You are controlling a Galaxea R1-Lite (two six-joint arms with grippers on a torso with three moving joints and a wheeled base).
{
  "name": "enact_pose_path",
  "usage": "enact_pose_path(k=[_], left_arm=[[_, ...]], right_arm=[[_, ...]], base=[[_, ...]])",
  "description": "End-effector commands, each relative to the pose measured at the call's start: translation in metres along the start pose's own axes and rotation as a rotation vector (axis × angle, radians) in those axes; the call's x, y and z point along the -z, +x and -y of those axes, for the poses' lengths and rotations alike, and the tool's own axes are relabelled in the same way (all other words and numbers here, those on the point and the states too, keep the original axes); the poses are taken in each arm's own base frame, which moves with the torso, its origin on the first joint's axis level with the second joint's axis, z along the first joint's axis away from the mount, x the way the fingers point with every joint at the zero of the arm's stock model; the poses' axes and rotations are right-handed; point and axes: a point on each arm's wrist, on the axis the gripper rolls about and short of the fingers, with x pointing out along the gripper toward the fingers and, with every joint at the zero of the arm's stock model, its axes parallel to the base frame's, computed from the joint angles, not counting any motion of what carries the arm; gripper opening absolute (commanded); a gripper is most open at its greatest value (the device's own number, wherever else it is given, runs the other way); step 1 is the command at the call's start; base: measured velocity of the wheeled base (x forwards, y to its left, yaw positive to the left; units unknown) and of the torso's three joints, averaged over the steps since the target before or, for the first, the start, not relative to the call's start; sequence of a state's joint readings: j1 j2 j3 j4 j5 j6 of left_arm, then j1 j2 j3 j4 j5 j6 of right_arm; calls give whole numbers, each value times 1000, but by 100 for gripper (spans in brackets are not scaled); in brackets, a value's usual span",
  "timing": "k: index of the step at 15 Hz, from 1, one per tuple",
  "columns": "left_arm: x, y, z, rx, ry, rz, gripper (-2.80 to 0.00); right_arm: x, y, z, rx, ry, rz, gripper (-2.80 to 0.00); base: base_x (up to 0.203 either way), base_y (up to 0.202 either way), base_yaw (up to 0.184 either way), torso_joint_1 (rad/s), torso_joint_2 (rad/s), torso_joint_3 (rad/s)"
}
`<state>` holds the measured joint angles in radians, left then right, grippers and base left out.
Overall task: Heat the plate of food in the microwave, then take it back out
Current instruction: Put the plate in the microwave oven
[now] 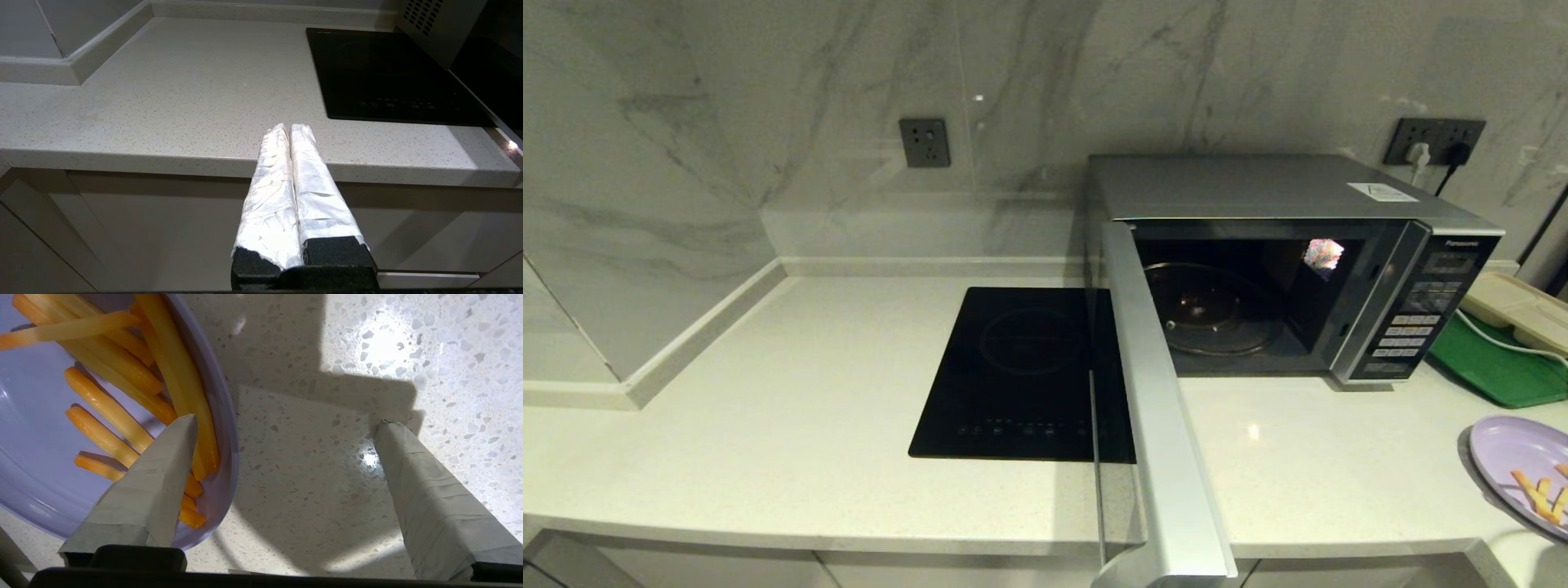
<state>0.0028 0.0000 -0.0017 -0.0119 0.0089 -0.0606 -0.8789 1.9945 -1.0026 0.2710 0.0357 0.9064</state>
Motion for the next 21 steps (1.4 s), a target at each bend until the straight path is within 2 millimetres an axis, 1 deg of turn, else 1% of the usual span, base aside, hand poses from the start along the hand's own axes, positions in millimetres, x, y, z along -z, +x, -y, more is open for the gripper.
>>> enact_pose_path(k=[1,8,15,18,21], left_arm=[[0,0,0,-1,-1,0,-280],[0,0,0,-1,-1,0,-280],[0,0,0,-1,-1,0,-280],[0,0,0,-1,-1,0,-280],[0,0,0,0,-1,2,-280]], right_arm=[[0,0,-1,0,5,-2,0],[-2,11,0,47,5,13,0],[-2,7,-1,49,3,37,0],[-6,-1,-7,15,2,60,0],[-6,-1,-8,13,0,60,0]], base=[[0,0,0,0,0,0],[0,0,0,0,0,0],[0,0,0,0,0,0],[0,0,0,0,0,0],[0,0,0,0,0,0]])
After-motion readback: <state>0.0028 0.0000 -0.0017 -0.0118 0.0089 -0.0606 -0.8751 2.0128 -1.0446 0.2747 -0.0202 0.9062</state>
